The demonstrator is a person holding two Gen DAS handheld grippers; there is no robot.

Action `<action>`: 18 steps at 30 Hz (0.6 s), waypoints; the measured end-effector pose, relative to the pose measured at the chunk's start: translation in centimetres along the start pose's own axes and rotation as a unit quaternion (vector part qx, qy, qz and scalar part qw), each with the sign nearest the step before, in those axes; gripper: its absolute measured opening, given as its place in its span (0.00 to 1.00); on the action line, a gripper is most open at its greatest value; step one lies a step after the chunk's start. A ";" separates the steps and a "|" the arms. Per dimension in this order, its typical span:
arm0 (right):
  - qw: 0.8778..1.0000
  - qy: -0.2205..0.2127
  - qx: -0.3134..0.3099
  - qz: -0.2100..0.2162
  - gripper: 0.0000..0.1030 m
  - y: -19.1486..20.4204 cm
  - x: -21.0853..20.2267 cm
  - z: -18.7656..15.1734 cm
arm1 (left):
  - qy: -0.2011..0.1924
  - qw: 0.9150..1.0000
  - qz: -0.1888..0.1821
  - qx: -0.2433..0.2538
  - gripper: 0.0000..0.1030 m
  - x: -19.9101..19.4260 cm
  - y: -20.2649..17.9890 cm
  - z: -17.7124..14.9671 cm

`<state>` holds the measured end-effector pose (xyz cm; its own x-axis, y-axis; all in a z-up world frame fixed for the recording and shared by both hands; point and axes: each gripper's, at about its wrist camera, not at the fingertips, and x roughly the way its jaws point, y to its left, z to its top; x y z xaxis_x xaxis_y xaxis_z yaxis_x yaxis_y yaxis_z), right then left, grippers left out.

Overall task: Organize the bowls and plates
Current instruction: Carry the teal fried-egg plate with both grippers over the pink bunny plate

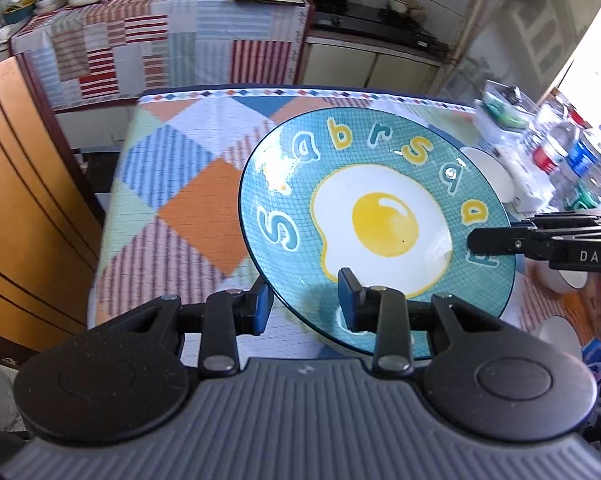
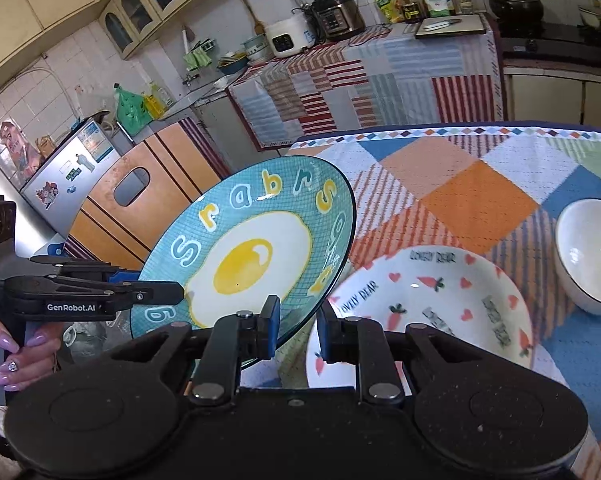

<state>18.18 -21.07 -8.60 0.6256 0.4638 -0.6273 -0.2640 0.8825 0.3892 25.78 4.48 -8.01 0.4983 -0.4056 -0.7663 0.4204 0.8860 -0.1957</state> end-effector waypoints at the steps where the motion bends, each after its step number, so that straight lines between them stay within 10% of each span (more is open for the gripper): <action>1: 1.000 -0.002 0.002 -0.004 0.23 -0.2 -0.4 -0.3 | 0.001 1.000 -0.003 0.003 0.32 0.2 -0.5 0.0; 18: 0.996 0.014 0.055 -0.064 0.23 -5.3 -3.0 -3.8 | 0.046 0.998 -0.048 0.009 0.32 6.2 -5.7 -1.1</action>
<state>14.93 -26.83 -11.38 0.6274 0.3520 -0.6946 -0.1014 0.9213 0.3753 25.69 -2.86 -12.33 0.3827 -0.4654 -0.7981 0.4774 0.8392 -0.2604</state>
